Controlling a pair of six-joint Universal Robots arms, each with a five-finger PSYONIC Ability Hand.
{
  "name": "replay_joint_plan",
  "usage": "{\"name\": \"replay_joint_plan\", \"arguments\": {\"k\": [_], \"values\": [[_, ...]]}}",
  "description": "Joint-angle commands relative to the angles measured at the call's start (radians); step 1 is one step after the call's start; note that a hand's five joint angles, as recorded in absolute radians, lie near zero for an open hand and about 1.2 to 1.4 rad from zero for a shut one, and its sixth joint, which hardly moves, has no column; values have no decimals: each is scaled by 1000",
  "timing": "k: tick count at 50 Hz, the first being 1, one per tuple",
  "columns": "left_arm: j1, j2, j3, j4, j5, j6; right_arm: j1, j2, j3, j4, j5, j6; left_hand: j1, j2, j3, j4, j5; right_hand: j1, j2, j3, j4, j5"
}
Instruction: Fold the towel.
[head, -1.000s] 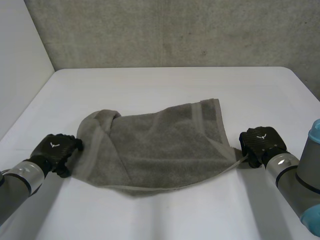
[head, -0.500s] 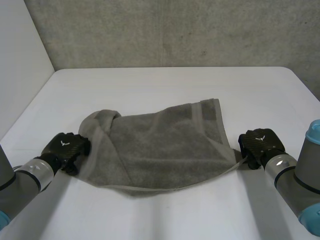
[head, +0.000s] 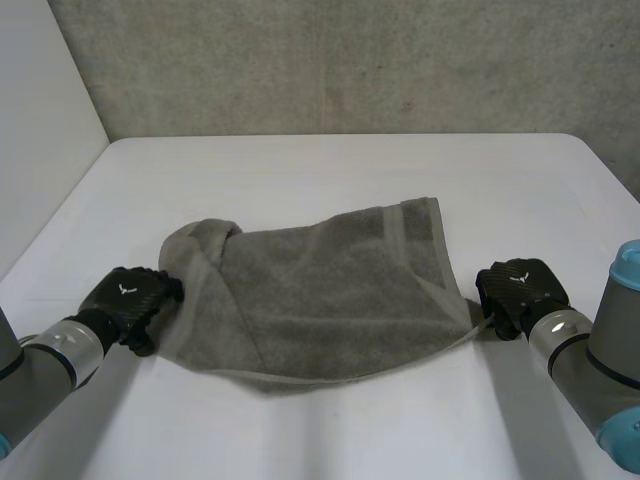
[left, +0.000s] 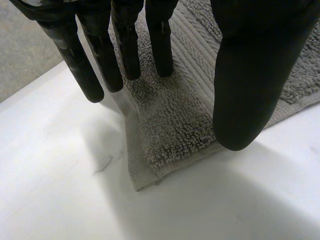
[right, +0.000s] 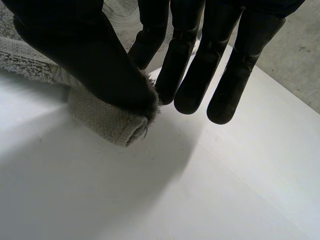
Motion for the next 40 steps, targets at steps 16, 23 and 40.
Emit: {"name": "replay_joint_plan", "arguments": {"k": [16, 23, 40], "values": [[-2, -70, 41, 6, -5, 0, 0, 14, -2, 0, 0, -1, 202, 204, 204, 205, 204, 3, 182, 182, 179, 184], [-4, -68, 55, 8, -6, 0, 0, 15, -3, 0, 0, -3, 372, 373, 373, 375, 374, 3, 182, 182, 179, 184], [-18, -80, 70, 8, -8, -5, 0, 17, -5, 0, 0, -3, 543, 544, 544, 545, 544, 3, 182, 182, 179, 184]]}}
